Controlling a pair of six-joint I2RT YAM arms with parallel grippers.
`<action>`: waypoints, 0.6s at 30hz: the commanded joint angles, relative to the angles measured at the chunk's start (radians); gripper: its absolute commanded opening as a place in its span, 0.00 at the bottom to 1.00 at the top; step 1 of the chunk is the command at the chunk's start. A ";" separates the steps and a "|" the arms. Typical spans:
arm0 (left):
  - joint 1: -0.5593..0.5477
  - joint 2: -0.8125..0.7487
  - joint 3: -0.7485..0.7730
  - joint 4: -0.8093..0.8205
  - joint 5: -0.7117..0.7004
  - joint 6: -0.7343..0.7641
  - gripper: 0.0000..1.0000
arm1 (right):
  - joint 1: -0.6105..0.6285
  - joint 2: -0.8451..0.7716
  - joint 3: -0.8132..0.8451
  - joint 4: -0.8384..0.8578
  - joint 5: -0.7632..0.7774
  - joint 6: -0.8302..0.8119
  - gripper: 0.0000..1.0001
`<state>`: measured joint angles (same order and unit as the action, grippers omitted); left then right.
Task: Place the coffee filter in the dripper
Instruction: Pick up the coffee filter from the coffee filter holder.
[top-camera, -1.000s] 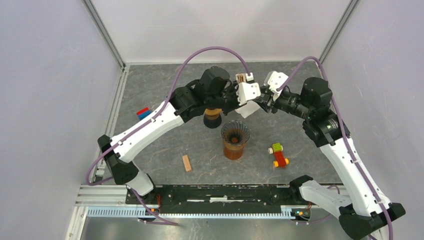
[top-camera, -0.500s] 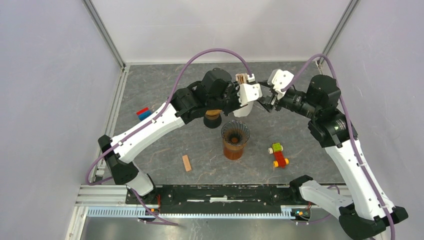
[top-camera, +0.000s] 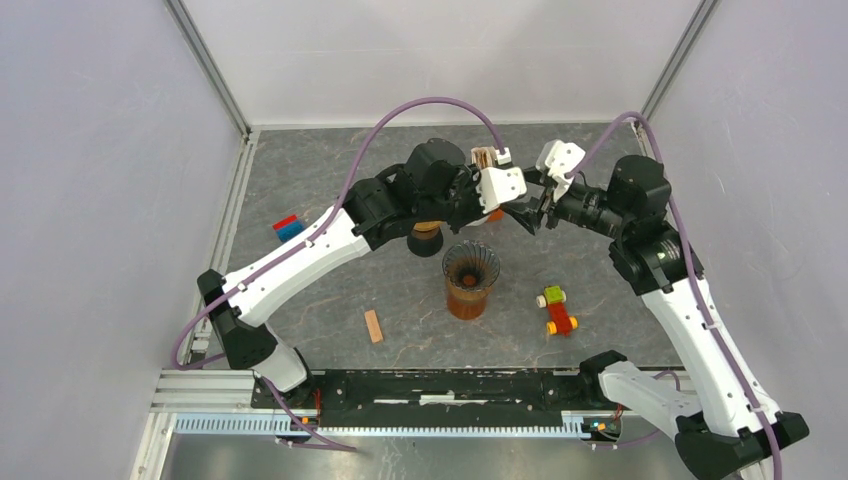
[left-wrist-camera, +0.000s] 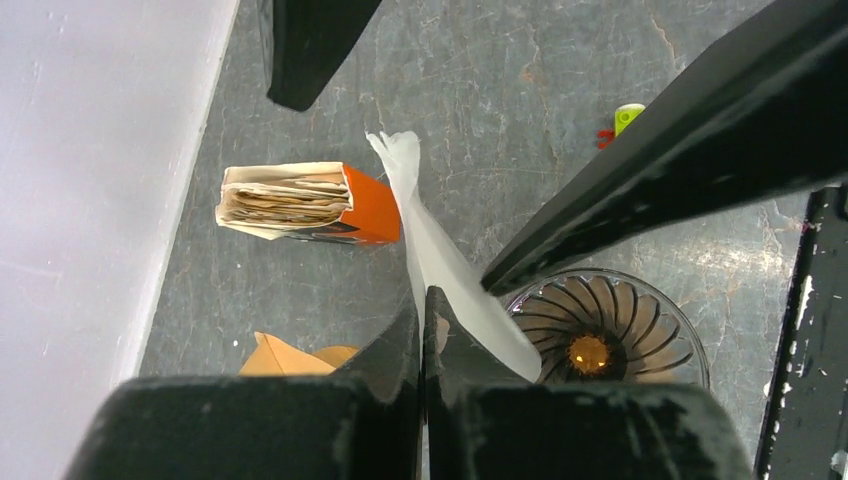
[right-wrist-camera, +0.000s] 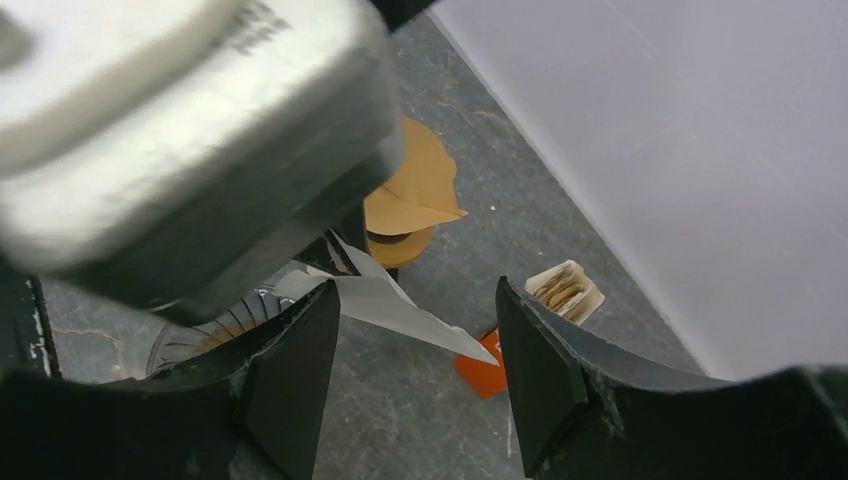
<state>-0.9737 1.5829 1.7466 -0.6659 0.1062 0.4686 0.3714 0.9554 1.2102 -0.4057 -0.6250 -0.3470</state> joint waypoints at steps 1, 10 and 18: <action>-0.013 -0.024 -0.007 0.068 -0.024 -0.072 0.02 | -0.023 0.013 -0.022 0.120 -0.059 0.144 0.66; -0.012 -0.015 -0.017 0.114 -0.139 -0.146 0.02 | -0.074 0.012 -0.023 0.171 -0.108 0.257 0.71; -0.013 -0.002 -0.004 0.133 -0.191 -0.226 0.02 | -0.096 0.022 -0.051 0.233 -0.127 0.345 0.72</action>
<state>-0.9833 1.5829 1.7275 -0.5877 -0.0372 0.3309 0.2852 0.9764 1.1770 -0.2554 -0.7246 -0.0799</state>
